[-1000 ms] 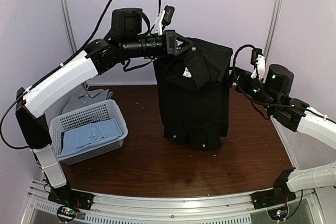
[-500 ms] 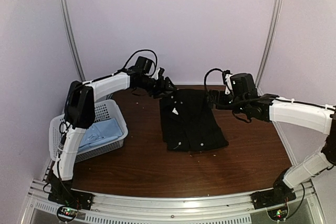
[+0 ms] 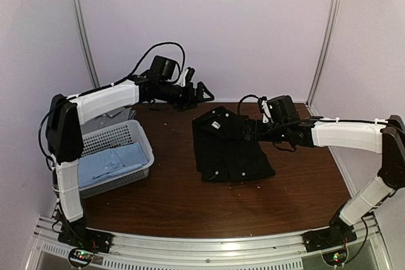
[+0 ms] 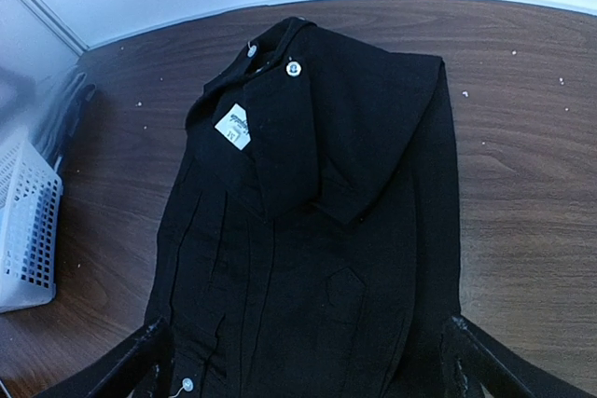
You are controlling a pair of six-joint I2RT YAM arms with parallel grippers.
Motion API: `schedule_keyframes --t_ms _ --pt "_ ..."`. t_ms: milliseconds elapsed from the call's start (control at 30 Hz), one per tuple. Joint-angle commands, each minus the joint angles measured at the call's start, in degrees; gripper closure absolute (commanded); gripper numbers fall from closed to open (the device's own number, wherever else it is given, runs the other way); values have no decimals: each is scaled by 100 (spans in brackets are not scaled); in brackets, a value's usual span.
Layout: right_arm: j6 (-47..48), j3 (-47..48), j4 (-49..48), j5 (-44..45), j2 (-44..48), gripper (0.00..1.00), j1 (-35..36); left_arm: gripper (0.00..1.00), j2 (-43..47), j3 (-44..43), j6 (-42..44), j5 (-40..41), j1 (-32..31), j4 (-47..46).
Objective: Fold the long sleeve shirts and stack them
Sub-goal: Place the crumpled shirt at the center of the board, then move the bin to the corner of the board.
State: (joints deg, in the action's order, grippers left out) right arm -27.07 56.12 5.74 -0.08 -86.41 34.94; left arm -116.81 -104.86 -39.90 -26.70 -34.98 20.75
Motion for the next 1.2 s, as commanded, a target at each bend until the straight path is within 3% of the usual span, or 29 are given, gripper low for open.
schedule_keyframes --t_ms 0,267,633,1167 --pt "13 15 -141 -277 -196 0 -15 2 393 1075 68 410 -429 -528" --pt "85 95 -12 -526 -699 0 96 7 594 2411 -271 1058 -808 -1071" --pt "70 128 -11 -495 -1114 0 202 16 658 3102 -599 2311 -633 -714" --pt "78 98 -53 -510 -1232 0 260 16 2760 5387 -1406 3783 -70 -104"
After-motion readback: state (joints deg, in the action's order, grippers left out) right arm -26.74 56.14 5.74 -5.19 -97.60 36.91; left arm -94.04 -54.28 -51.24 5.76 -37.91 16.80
